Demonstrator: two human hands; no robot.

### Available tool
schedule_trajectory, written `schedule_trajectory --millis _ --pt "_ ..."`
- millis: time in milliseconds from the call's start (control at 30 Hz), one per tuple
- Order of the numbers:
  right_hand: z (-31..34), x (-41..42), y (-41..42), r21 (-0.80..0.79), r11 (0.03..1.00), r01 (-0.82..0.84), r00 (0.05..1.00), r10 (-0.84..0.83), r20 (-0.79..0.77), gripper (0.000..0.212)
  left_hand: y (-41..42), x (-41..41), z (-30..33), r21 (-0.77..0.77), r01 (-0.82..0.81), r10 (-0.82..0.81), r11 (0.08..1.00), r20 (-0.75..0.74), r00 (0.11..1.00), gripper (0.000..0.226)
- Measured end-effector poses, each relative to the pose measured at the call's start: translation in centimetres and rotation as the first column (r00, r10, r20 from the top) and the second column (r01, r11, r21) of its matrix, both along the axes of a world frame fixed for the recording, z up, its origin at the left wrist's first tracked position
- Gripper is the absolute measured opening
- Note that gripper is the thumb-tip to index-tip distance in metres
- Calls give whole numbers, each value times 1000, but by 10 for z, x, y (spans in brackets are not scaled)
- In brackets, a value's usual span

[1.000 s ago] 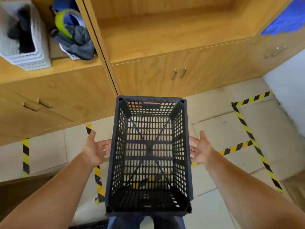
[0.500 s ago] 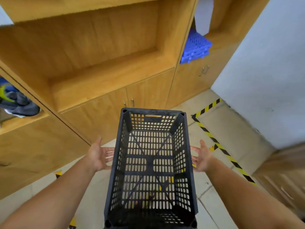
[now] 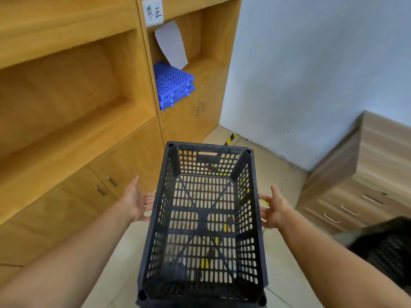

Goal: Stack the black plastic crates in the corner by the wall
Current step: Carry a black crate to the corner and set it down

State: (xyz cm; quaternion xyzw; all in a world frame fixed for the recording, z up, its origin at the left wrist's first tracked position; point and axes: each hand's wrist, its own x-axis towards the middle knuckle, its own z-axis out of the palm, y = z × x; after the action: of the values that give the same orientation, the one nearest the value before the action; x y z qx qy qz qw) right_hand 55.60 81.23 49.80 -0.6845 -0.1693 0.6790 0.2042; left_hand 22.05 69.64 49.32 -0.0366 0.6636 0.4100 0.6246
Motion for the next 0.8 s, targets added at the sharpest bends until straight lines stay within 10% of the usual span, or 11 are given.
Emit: schedule_trajectory --millis 800 --pt "3 71 261 -47 944 326 945 -327 -3 73 388 51 -28 -47 329 -324 943 84 942 83"
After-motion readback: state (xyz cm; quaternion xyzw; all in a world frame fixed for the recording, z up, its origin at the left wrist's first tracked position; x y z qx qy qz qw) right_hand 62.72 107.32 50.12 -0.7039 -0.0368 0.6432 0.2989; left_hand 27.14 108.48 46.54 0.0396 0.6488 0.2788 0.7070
